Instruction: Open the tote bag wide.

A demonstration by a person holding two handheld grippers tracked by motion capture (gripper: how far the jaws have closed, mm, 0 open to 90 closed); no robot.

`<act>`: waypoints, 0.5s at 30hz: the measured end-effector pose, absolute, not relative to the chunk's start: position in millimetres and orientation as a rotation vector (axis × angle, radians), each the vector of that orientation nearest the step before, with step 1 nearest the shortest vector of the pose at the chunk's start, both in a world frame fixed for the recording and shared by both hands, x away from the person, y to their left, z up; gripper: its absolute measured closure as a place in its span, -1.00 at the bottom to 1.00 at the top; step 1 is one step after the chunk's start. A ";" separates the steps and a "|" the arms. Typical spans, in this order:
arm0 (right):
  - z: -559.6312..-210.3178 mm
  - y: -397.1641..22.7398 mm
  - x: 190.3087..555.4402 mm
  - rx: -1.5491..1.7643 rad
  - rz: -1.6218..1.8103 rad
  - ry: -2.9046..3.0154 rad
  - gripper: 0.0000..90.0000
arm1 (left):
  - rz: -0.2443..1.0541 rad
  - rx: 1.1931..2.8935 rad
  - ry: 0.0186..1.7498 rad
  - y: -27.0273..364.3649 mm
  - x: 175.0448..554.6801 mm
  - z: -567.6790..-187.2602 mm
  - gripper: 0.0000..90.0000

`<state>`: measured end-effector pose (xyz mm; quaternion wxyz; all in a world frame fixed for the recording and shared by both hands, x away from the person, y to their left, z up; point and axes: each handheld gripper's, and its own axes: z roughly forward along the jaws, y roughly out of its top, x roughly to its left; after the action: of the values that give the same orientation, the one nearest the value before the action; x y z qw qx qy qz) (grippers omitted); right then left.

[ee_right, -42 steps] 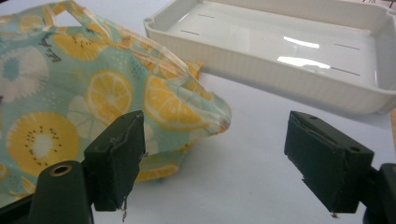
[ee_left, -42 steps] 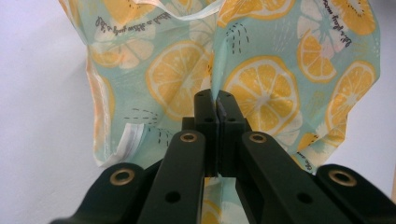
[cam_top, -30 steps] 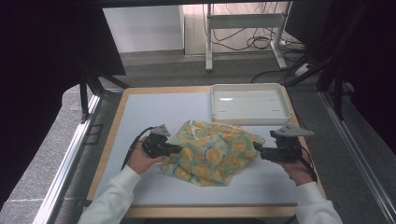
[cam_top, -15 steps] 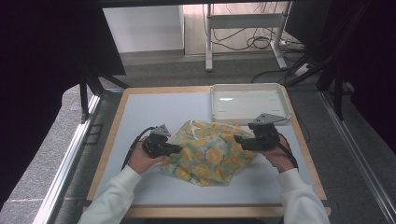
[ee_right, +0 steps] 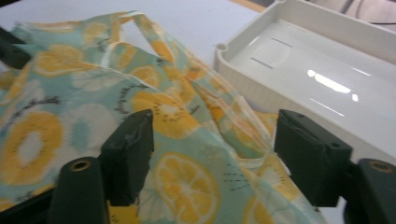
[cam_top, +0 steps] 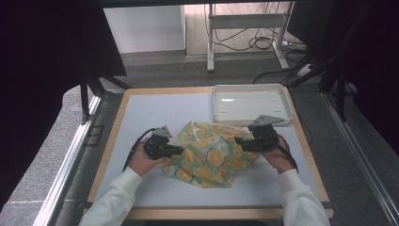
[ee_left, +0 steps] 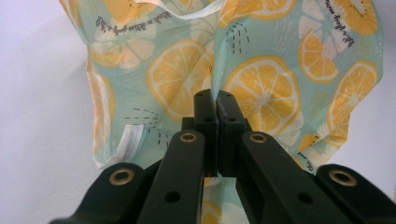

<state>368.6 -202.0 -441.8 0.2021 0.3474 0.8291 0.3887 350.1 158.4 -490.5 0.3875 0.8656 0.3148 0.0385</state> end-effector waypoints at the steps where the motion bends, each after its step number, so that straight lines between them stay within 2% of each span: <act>1: -443.9 -202.0 370.7 0.961 1.080 2.329 -0.28 | 0.096 2.204 0.799 158.5 350.2 -490.6 1.00; 7: -450.8 -194.9 374.2 0.931 1.052 2.396 -0.24 | 0.096 2.203 0.799 158.6 350.3 -490.9 1.00; 12: -460.0 -186.6 376.7 0.903 1.012 2.461 -0.04 | 0.095 2.204 0.803 159.0 350.2 -491.2 1.00; 14: -464.8 -184.1 378.3 0.907 0.999 2.480 0.19 | 0.095 2.205 0.806 159.4 350.5 -492.6 1.00; 15: -464.8 -184.1 378.3 0.907 0.999 2.480 0.19 | 0.095 2.205 0.806 159.4 350.5 -492.6 1.00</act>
<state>378.3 -184.1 -464.8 0.1584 0.3173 0.8673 0.3492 350.5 159.4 -492.6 0.3857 0.8658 0.3165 0.0373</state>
